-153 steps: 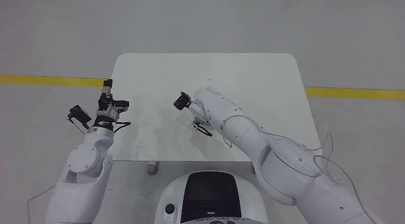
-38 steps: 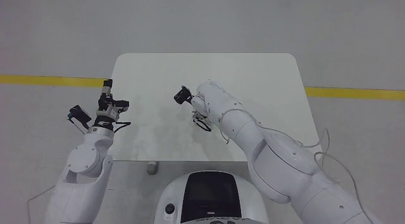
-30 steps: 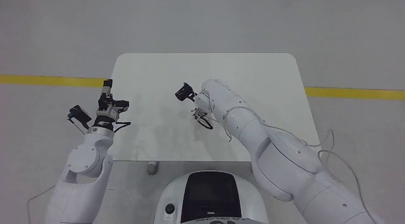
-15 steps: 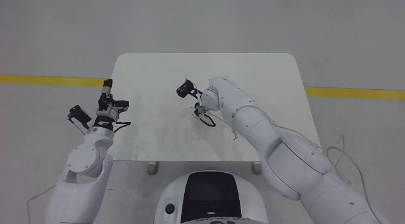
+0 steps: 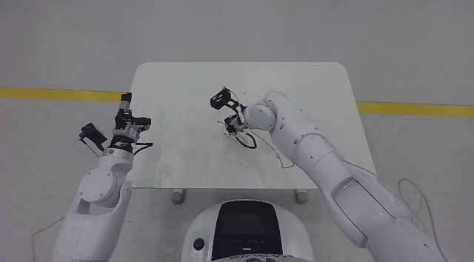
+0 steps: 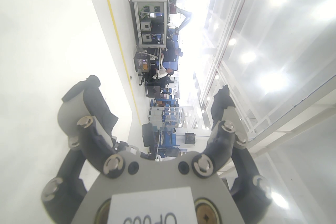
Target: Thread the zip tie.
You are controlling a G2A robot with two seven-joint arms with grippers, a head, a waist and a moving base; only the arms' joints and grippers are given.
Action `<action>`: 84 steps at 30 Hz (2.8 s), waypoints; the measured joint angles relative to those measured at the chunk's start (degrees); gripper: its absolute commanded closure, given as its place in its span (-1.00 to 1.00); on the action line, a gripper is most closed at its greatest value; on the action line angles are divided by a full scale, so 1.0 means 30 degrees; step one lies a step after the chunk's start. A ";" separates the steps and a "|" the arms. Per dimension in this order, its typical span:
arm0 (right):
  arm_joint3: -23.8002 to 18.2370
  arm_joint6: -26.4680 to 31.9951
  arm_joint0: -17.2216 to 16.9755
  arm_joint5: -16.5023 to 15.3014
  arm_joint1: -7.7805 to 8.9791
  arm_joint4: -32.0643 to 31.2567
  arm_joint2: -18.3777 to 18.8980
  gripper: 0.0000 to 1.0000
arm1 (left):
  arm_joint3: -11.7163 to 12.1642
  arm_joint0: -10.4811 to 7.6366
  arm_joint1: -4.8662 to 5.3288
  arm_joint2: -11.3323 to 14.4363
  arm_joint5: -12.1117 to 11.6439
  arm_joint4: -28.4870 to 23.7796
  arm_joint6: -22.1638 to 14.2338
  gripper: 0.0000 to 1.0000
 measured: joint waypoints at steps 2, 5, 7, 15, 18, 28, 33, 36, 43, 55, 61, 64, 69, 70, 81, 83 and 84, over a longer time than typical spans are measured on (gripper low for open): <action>-0.1733 0.0387 -0.0912 0.0000 0.0601 0.0357 0.0811 1.00 | 0.0000 0.0000 0.0000 0.0000 0.0000 0.0000 0.0000 -1.00; -0.4034 0.0866 -0.2185 0.0000 0.1400 0.1208 0.1865 1.00 | 0.0000 0.0000 0.0000 0.0000 0.0000 0.0000 0.0000 -1.00; -0.5299 0.1050 -0.2963 0.0000 0.1896 0.2251 0.2519 1.00 | 0.0000 0.0000 0.0000 0.0000 0.0000 0.0000 0.0000 -1.00; -0.6029 0.1350 -0.3536 0.0000 0.2392 0.4203 0.3305 1.00 | 0.0000 0.0000 0.0000 0.0000 0.0000 0.0000 0.0000 -1.00; -0.6029 0.1347 -0.3537 0.0000 0.2392 0.4204 0.3304 1.00 | 0.0000 0.0000 0.0000 0.0000 0.0000 0.0000 0.0000 -1.00; -0.5446 0.0610 -0.3772 0.0000 0.2461 1.0989 0.4092 1.00 | 0.0000 0.0000 0.0000 0.0000 0.0000 0.0000 0.0000 -1.00; -0.4951 0.1325 -0.3609 0.0000 0.2570 1.4515 0.4380 1.00 | 0.0000 0.0000 0.0000 0.0000 0.0000 0.0000 0.0000 -1.00; -0.4498 0.2242 -0.3616 0.0000 0.2617 1.7164 0.4818 1.00 | 0.0000 0.0000 0.0000 0.0000 0.0000 0.0000 0.0000 -1.00; -0.3589 0.3807 -0.3446 0.0000 0.2689 2.0393 0.5702 1.00 | 0.0000 0.0000 0.0000 0.0000 0.0000 0.0000 0.0000 -1.00; -0.4234 0.0836 -0.4351 0.0603 0.2612 2.2638 0.6033 1.00 | 0.0000 0.0000 0.0000 0.0000 0.0000 0.0000 0.0000 -1.00; -0.3499 -0.1427 -0.4274 0.1446 0.2469 2.4171 0.6107 1.00 | 0.0000 0.0000 0.0000 0.0000 0.0000 0.0000 0.0000 -1.00; -0.3428 -0.1676 -0.4267 0.1347 0.2472 2.4186 0.6155 1.00 | 0.0000 0.0000 0.0000 0.0000 0.0000 0.0000 0.0000 -1.00; -0.3437 -0.1626 -0.4269 0.1351 0.2473 2.4177 0.6154 1.00 | 0.0000 0.0000 0.0000 0.0000 0.0000 0.0000 0.0000 -1.00; -0.3437 -0.1627 -0.4269 0.1351 0.2473 2.4177 0.6154 1.00 | 0.0000 0.0000 0.0000 0.0000 0.0000 0.0000 0.0000 -1.00; -0.4160 -0.2595 -0.4702 0.1641 0.2513 2.3787 0.6099 1.00 | -0.0401 0.0177 0.0047 0.0168 -0.0616 0.1450 -0.0242 -1.00; -0.4576 -0.3185 -0.4942 0.1910 0.2546 2.3532 0.6086 1.00 | -0.0854 0.0602 0.0104 0.0373 -0.1611 0.3940 -0.0232 -1.00; -0.4747 -0.3468 -0.5042 0.2036 0.2556 2.3402 0.6073 1.00 | -0.1040 0.0782 0.0120 0.0506 -0.2042 0.5104 -0.0092 -1.00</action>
